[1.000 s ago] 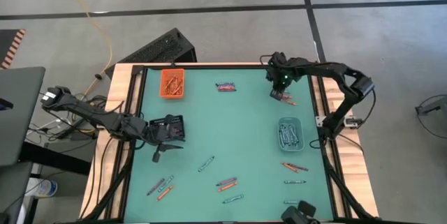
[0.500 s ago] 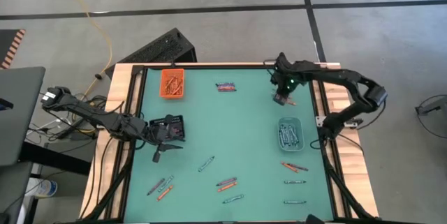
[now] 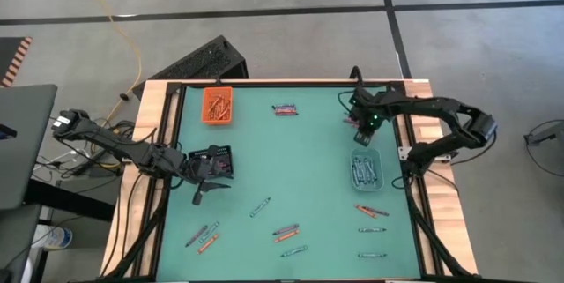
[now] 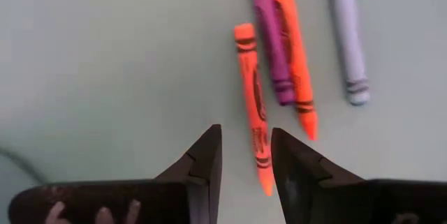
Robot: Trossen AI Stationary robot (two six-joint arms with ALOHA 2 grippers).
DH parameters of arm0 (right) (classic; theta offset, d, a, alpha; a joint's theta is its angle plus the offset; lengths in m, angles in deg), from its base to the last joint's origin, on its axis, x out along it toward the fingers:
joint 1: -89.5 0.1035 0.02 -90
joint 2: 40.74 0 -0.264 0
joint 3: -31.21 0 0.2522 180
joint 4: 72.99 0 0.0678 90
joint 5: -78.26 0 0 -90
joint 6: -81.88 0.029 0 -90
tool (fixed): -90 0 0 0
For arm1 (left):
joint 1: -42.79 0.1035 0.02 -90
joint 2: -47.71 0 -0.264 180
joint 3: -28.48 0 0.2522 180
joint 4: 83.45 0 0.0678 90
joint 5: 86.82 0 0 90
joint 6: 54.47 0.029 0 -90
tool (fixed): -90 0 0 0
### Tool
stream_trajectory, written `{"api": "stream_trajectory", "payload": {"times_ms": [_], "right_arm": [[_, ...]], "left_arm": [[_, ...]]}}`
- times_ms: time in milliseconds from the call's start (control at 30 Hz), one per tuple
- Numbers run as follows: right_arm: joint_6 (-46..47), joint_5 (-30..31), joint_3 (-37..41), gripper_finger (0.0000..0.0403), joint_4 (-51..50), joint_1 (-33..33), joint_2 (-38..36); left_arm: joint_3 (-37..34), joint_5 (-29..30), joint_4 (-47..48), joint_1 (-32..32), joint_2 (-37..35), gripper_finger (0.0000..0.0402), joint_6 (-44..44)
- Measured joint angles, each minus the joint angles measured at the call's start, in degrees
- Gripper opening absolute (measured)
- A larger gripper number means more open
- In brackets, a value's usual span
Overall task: Sort crayons
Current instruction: Put the orange crayon into the orange bin
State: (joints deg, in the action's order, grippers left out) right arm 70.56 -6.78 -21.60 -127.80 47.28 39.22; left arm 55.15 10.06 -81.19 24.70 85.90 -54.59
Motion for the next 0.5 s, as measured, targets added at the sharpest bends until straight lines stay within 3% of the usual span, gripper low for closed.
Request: {"api": "stream_trajectory", "payload": {"times_ms": [333, 500], "right_arm": [[0.85, -0.3, -0.49, 0.0114, -0.93, -0.15, 6.78], [0.97, -0.09, -0.89, 0.008, -1.19, -0.15, 7.36]], "left_arm": [[0.0, 0.0, -0.02, 0.0, 0.0, 0.0114, 0.18], [0.0, 0.01, -0.04, 0.0, 0.0, 0.0114, 0.28]]}}
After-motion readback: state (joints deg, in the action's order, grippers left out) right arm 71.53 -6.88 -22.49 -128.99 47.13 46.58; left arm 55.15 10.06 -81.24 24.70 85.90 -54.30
